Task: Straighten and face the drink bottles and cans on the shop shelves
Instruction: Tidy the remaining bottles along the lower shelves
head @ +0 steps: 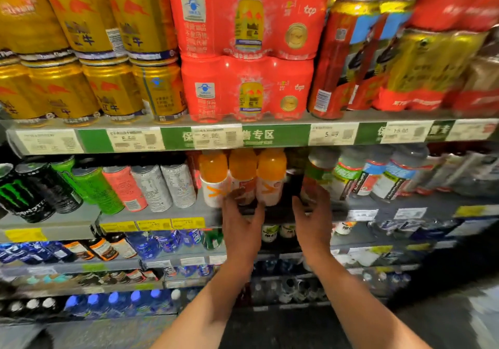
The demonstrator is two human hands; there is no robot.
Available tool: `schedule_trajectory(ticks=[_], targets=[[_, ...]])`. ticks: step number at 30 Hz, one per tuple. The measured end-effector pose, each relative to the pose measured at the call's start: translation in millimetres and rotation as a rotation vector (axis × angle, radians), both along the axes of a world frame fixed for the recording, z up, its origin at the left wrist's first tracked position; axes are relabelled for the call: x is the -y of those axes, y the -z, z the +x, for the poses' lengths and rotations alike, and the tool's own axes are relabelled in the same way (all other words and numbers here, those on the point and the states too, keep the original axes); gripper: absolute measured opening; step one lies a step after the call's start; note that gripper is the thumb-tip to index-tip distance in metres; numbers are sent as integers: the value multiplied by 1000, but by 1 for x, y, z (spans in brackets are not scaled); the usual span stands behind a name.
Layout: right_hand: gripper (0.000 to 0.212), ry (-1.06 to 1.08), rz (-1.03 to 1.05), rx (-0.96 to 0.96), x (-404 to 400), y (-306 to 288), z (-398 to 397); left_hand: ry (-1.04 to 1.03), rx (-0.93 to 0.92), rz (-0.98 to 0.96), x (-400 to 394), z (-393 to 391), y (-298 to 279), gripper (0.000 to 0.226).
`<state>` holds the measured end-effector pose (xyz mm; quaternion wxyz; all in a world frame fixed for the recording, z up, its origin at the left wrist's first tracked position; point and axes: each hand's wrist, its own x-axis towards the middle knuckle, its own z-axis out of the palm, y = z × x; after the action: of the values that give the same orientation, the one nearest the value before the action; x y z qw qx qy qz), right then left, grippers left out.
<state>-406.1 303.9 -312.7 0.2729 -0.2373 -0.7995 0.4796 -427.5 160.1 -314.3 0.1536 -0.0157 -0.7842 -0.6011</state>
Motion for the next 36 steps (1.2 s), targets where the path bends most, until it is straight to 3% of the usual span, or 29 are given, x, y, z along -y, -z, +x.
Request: schedule_trajectory(ticks=[5, 10, 15, 18, 21, 28, 34, 36], targets=[[43, 72, -31, -81, -56, 1, 16, 111, -22, -14, -69, 14, 1, 30], [53, -32, -86, -64, -115, -1, 17, 118, -30, 2, -131, 9, 8, 55], [56, -195, -117, -40, -136, 2, 15, 46, 127, -17, -169, -12, 5, 73], [63, -231, -179, -41, -137, 4, 14, 17, 106, 18, -179, -16, 0, 68], [68, -240, -115, -54, -139, 7, 9, -54, 102, 14, -186, -18, -4, 64], [58, -249, -105, -89, -134, 6, 3, -270, 24, -102, -187, -10, -7, 68], [65, -215, 12, -38, -127, 5, 2, -313, 10, -33, -185, -3, -9, 68], [65, -272, -71, -11, -126, 0, 1, -324, 18, -69, -181, -3, -9, 71]])
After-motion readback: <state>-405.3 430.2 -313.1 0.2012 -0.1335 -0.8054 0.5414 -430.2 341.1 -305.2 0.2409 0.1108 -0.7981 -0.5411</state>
